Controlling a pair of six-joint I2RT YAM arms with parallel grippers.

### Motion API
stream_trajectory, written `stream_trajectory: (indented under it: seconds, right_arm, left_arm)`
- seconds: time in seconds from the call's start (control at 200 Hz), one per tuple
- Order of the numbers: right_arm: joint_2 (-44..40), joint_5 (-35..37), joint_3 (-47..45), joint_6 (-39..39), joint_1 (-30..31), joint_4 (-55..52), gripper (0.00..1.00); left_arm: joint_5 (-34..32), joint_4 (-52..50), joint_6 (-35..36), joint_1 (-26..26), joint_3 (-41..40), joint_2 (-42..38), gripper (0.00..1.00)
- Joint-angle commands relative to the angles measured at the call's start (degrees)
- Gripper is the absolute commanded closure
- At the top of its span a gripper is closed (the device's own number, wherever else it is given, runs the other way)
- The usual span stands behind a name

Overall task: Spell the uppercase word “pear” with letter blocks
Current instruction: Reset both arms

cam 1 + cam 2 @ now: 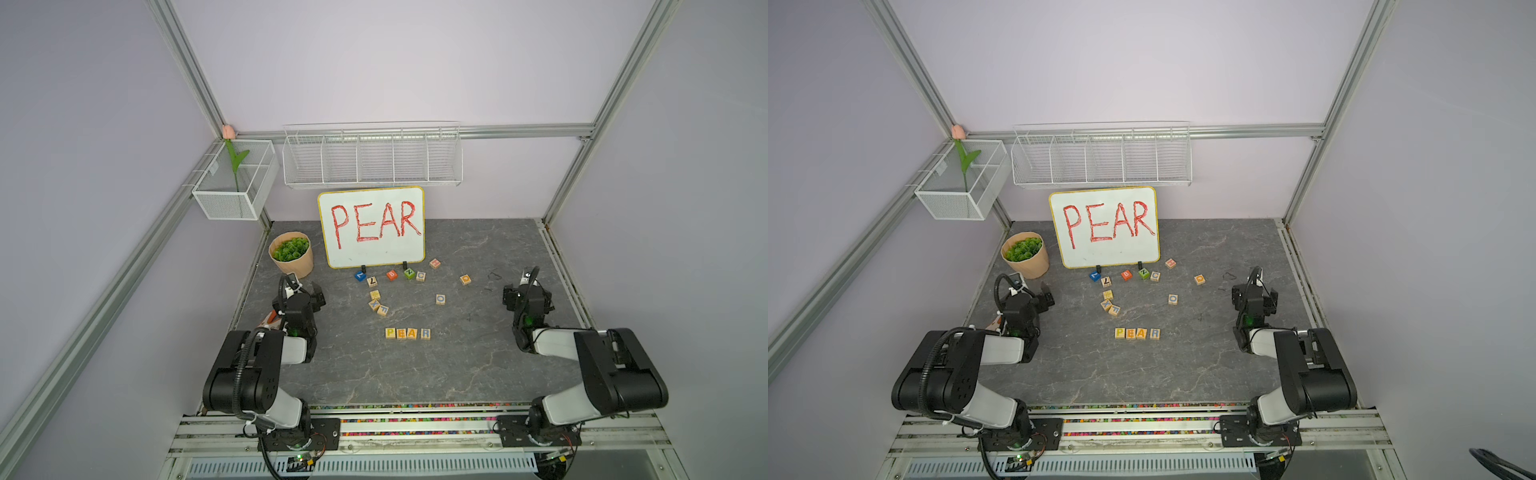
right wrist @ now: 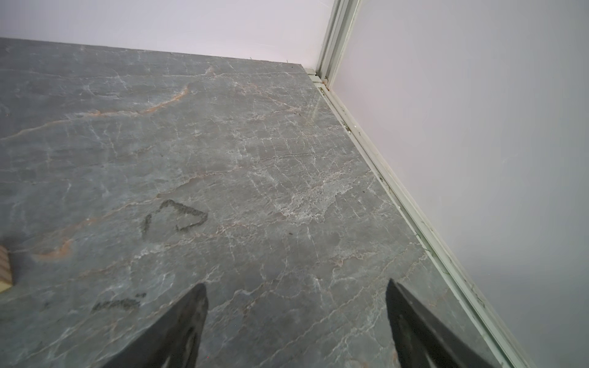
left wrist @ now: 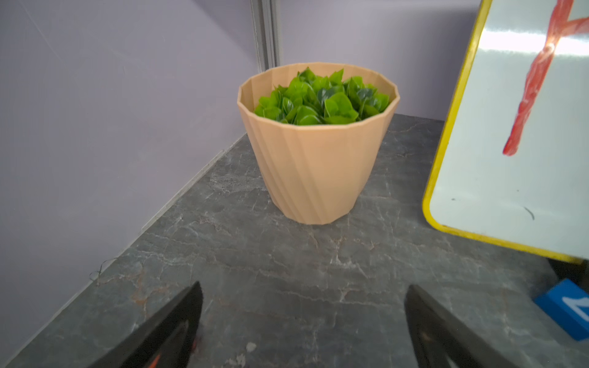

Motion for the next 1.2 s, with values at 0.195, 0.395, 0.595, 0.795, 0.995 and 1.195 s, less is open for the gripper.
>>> stream_trajectory:
  seconds: [0.195, 0.395, 0.595, 0.795, 0.995, 1.195]
  right_arm:
    - [1.57, -13.78, -2.11, -0.09, -2.44, 6.87, 0.11]
    - [2.66, -14.24, -2.85, -0.30, -2.71, 10.30, 0.11]
    - [2.14, -14.32, -2.50, -0.13, -2.67, 8.95, 0.11]
    - [2.03, -14.30, -3.08, -0.41, -2.65, 9.95, 0.11]
    - [2.06, -13.90, -2.94, -0.48, -2.44, 9.60, 0.11]
    - [2.09, -13.90, -2.85, -0.52, -2.45, 9.64, 0.11]
  left_arm:
    - [1.72, -0.46, 0.63, 0.51, 1.84, 0.56, 0.01]
    - [1.60, -0.36, 0.75, 0.51, 1.85, 0.64, 0.01]
    - [1.91, -0.17, 1.02, 0.43, 1.78, 0.76, 0.01]
    - [3.48, 0.07, 2.17, 0.34, 1.78, 0.81, 0.01]
    - [3.46, 0.11, 2.04, 0.34, 1.74, 0.81, 0.01]
    - [3.48, 0.21, 1.95, 0.34, 1.72, 0.83, 0.01]
